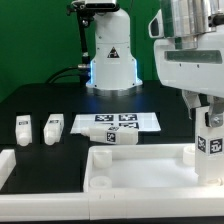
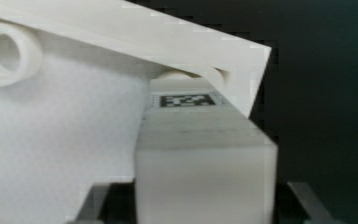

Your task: Assemble desk

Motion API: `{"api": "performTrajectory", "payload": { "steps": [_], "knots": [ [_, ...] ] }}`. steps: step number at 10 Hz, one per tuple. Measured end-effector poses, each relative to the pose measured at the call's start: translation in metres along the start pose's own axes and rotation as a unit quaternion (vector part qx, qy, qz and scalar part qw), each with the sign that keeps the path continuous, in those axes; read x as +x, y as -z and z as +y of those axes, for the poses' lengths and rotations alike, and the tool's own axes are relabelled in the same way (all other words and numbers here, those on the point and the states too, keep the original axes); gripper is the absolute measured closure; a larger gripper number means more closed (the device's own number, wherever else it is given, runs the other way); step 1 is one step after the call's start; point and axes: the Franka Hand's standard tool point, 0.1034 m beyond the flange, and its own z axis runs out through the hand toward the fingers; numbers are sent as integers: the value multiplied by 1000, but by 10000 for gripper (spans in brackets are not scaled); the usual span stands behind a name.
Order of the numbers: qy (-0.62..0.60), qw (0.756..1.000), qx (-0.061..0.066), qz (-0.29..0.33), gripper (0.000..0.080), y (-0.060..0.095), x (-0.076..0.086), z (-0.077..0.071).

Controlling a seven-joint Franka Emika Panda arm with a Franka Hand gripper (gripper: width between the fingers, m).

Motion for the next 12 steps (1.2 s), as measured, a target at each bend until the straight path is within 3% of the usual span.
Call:
{"api": "performTrajectory", "payload": {
  "steps": [3, 5, 7, 8, 9, 11, 12],
  "knots": [
    [-164, 986, 2, -13, 514, 0, -7, -1],
    [-130, 991, 1, -13, 514, -1, -7, -1],
    [14, 1000, -2, -13, 228, -1, -4, 0],
    [111, 994, -13, -16, 228, -1, -6, -1],
    [166, 986, -19, -21, 166, -3, -10, -3],
    [217, 976, -16, -20, 155, -3, -8, -3],
    [300, 954, -23, -13, 151, -4, -8, -2]
  ]
}}
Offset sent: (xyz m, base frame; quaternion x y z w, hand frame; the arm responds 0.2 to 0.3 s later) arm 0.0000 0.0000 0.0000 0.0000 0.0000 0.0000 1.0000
